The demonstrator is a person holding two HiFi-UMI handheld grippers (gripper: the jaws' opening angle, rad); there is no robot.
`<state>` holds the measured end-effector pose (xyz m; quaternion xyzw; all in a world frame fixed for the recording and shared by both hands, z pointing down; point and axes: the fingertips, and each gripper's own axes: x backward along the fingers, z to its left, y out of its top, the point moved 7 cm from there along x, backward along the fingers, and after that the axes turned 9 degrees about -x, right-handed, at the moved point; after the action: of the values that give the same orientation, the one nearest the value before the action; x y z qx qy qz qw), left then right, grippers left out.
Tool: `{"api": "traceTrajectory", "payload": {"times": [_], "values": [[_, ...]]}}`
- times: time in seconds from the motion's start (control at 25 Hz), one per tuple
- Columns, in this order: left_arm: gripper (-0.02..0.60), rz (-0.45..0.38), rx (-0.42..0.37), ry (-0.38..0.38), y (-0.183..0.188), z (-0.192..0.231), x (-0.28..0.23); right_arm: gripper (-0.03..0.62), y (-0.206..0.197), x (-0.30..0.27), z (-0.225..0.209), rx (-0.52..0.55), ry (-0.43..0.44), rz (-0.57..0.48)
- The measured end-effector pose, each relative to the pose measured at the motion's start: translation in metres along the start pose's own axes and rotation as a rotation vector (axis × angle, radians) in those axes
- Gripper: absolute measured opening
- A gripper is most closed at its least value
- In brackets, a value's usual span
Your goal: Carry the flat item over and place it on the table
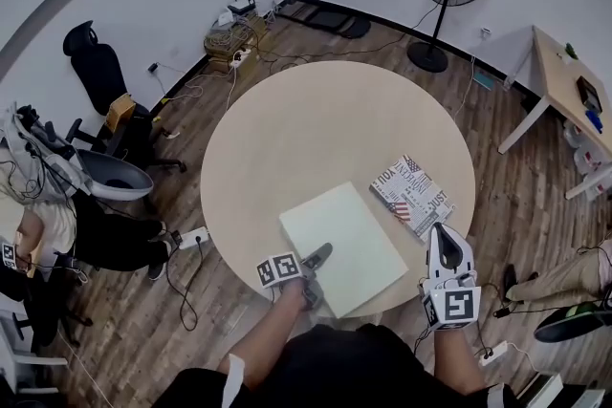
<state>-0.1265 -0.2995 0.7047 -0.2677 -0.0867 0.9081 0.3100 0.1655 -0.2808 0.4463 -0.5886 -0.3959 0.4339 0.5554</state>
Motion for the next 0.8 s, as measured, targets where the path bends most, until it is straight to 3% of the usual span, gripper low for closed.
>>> {"api": "traceTrajectory", "payload": {"times": [0.24, 0.4, 0.8], "values": [[0.423, 0.026, -0.123, 0.273, 0.002, 0.003, 0.010, -0.003, 0.002, -0.004, -0.008, -0.010, 0.051, 0.002], [0.430, -0.011, -0.315, 0.467, 0.008, -0.006, 0.020, -0.003, 0.001, -0.006, -0.012, -0.021, 0.088, 0.008], [0.430, -0.267, -0.631, 0.545, 0.035, -0.082, 0.061, -0.003, -0.003, -0.013, -0.019, -0.042, 0.187, 0.017]]}}
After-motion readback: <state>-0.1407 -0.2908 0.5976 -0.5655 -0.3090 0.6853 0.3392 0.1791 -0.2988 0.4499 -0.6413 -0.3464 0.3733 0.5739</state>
